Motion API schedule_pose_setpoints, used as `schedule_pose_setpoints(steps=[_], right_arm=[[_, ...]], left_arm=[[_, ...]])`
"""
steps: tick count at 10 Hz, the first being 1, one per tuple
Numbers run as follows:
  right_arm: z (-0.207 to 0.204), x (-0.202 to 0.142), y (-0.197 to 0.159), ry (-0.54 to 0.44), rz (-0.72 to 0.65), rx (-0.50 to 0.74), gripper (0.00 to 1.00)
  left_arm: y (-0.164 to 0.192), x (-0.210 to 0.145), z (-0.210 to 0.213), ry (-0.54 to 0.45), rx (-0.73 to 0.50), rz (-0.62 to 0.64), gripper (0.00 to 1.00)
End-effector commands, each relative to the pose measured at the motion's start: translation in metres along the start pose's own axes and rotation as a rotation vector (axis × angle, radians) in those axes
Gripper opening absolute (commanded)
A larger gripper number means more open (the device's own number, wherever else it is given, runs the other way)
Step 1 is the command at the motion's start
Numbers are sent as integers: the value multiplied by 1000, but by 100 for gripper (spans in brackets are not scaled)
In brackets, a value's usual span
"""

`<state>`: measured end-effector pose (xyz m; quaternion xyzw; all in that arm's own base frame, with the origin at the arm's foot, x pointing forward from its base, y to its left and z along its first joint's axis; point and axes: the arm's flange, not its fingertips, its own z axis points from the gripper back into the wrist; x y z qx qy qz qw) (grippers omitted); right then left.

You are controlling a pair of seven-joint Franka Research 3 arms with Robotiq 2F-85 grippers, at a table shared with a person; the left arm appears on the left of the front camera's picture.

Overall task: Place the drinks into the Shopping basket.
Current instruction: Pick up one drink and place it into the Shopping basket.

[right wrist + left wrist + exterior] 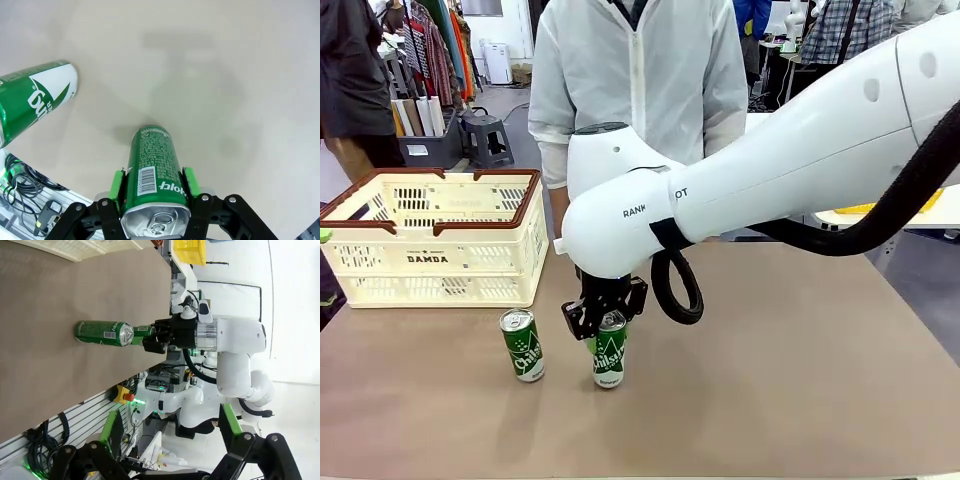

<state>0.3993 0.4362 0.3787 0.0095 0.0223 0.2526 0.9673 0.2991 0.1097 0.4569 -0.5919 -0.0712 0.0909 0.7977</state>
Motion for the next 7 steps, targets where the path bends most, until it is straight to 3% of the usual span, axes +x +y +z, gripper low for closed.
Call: schedule_pose_setpoints(steps=[1, 5, 7], right_arm=[[9, 3, 0, -1, -15, -15, 100], [51, -12, -9, -61, -11, 26, 100], [105, -41, -56, -71, -73, 143, 100]], left_arm=[[-1, -1, 0, 0, -9, -6, 100], [-1, -1, 0, 0, -9, -6, 100], [-1, -1, 0, 0, -9, -6, 100]])
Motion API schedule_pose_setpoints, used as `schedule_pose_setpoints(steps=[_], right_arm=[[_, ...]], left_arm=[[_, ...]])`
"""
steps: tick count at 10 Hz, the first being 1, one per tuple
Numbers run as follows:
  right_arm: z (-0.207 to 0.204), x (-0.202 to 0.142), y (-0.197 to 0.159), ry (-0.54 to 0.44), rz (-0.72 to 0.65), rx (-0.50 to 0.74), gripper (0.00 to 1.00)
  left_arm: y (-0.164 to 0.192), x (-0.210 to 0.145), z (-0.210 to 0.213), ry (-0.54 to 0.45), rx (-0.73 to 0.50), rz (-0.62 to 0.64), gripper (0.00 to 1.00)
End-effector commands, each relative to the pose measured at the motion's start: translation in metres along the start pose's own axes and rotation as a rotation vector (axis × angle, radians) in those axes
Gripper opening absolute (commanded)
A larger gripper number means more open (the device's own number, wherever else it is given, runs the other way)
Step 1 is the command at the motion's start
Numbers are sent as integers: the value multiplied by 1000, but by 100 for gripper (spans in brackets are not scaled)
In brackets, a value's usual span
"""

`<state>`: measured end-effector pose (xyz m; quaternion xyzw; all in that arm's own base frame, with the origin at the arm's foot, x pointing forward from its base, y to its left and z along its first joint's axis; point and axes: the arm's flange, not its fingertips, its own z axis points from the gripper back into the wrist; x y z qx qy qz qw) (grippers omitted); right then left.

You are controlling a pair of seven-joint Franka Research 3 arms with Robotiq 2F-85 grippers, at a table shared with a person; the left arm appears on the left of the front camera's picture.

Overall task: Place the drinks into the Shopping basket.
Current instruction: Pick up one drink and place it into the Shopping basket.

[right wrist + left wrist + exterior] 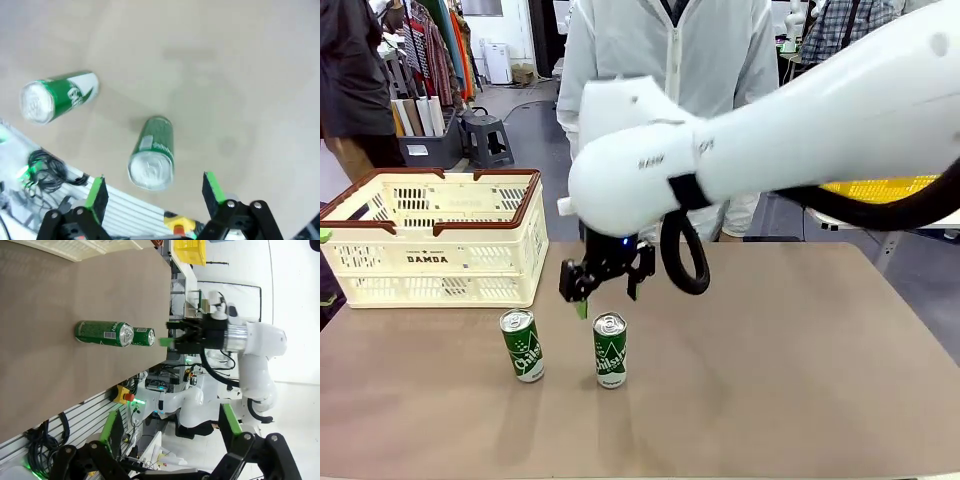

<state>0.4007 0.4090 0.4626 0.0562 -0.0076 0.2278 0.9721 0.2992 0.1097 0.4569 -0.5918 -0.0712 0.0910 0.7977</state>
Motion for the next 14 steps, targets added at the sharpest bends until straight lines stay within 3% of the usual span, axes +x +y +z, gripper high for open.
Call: schedule_pose_setpoints(steps=[1, 3, 5, 7, 9, 11, 12, 13, 14], right_arm=[[55, -41, -72, -3, -79, 143, 100], [95, -86, -166, -2, -217, 294, 100], [116, -140, -269, -16, -321, 535, 100], [110, -191, -359, -50, -401, 780, 100], [84, -248, -435, -183, -432, 1076, 100], [57, -300, -473, -325, -508, 1211, 100], [41, -307, -471, -343, -523, 1177, 100], [66, -298, -471, -254, -510, 1138, 100], [66, -298, -471, -254, -510, 1138, 100]], left_arm=[[-1, -1, 0, 0, -9, -6, 100], [-1, -1, 0, 0, -9, -6, 100], [-1, -1, 0, 0, -9, -6, 100], [-1, -1, 0, 0, -9, -6, 100], [-1, -1, 0, 0, -9, -6, 100], [-1, -1, 0, 0, -9, -6, 100], [-1, -1, 0, 0, -9, -6, 100], [-1, -1, 0, 0, -9, -6, 100], [-1, -1, 0, 0, -9, -6, 100]])
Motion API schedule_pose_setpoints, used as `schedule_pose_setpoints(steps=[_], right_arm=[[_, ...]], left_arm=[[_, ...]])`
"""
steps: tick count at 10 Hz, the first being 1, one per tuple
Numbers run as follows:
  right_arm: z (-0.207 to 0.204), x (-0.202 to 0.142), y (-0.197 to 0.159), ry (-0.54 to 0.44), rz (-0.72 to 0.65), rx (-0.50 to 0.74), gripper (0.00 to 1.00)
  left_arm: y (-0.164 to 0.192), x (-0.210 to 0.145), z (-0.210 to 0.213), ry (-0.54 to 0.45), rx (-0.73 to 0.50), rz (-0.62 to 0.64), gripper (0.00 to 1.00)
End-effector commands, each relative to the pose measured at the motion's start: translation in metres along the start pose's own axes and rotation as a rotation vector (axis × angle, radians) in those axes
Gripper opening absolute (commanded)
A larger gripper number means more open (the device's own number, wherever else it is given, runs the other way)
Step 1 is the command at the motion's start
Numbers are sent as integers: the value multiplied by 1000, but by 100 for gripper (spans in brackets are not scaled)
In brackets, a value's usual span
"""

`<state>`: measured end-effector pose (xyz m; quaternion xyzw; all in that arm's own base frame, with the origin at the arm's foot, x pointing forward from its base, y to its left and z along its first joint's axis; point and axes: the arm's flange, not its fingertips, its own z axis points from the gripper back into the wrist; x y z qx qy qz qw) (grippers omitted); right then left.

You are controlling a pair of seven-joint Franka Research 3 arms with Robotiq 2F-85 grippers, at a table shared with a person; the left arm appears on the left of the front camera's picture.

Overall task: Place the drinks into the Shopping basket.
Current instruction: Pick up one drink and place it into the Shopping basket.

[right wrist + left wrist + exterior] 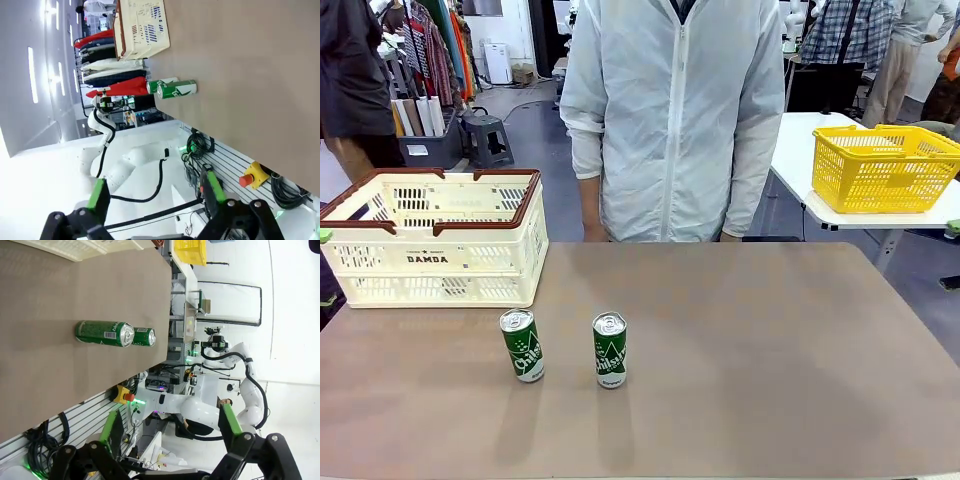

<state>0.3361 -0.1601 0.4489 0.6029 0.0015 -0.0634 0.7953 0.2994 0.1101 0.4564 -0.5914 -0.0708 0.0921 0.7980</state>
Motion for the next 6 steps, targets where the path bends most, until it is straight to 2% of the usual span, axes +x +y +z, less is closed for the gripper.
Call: schedule_pose_setpoints(steps=[1, 4, 5, 6], right_arm=[[-6, 5, 21, 32, 8, -33, 100], [-6, 5, 21, 32, 8, -33, 100], [-6, 5, 21, 32, 8, -33, 100], [-6, 5, 21, 32, 8, -33, 100]], left_arm=[[-2, -1, 0, 1, -10, -8, 100], [0, 0, 0, 0, 0, 0, 100], [-54, 0, -35, 24, 235, 50, 100], [-102, 3, -84, 84, 416, 25, 100]])
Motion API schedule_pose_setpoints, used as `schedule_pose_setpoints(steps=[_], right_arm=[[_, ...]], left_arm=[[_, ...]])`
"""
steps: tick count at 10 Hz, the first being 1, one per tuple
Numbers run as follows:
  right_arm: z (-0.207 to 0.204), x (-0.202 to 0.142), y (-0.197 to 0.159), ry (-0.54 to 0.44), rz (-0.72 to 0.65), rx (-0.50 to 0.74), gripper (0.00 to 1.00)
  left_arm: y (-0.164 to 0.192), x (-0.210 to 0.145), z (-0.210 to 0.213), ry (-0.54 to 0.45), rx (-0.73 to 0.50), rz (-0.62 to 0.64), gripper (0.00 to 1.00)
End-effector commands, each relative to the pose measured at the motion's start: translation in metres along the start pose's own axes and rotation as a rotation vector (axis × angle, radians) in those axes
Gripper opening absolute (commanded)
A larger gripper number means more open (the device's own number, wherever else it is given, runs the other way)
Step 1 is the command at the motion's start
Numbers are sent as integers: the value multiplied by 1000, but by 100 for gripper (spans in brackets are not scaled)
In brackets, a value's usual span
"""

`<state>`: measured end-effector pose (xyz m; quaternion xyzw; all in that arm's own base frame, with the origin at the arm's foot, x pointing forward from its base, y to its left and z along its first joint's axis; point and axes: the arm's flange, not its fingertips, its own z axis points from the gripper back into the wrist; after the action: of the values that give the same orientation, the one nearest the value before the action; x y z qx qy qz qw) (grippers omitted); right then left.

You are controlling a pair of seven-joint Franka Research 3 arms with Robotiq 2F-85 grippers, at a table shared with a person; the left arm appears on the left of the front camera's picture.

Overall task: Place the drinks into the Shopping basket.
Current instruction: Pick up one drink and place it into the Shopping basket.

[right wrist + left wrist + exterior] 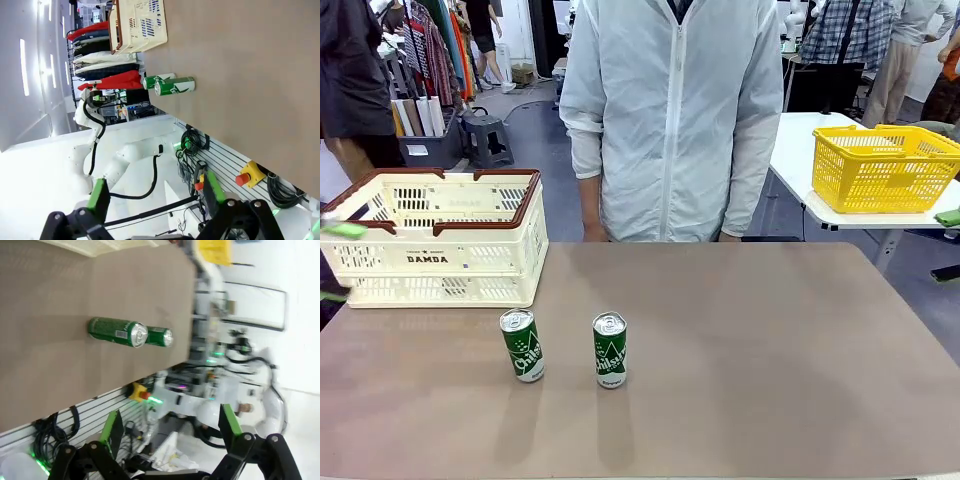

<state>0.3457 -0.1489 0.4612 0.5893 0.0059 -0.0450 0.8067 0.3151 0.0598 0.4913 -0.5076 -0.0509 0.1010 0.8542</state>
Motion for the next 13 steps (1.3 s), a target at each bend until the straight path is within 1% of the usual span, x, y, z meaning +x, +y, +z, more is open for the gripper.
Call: schedule_pose_setpoints(steps=[1, 2, 3, 4, 5, 6, 7, 8, 9, 10, 11, 12, 13], right_arm=[[2, -2, 5, 5, -18, 3, 100], [2, -2, 5, 5, -18, 3, 100], [2, -2, 5, 5, -18, 3, 100], [2, -2, 5, 5, -18, 3, 100], [2, -2, 5, 5, -18, 3, 100], [2, -2, 5, 5, -18, 3, 100], [2, -2, 5, 5, -18, 3, 100], [2, -2, 5, 5, -18, 3, 100], [2, -2, 5, 5, -18, 3, 100], [2, -2, 5, 5, -18, 3, 100], [2, -2, 5, 5, -18, 3, 100], [2, -2, 5, 5, -18, 3, 100], [2, -2, 5, 5, -18, 3, 100]], left_arm=[[-119, 4, -79, 159, 327, -74, 100], [-161, -1, -125, 214, 433, -104, 100], [-192, -8, -169, 215, 521, -130, 100], [-213, -12, -210, 164, 599, -123, 100], [-222, -11, -254, 148, 706, -112, 100], [-223, -14, -294, 119, 794, -116, 100], [-219, -19, -318, 101, 847, -126, 100], [-212, -24, -336, 115, 869, -177, 100], [-201, -32, -356, 126, 861, -201, 100], [-192, -36, -370, 98, 856, -195, 100], [-184, -36, -383, 49, 878, -195, 100], [-176, -30, -391, 28, 898, -185, 100], [-168, -26, -397, 46, 912, -154, 100]])
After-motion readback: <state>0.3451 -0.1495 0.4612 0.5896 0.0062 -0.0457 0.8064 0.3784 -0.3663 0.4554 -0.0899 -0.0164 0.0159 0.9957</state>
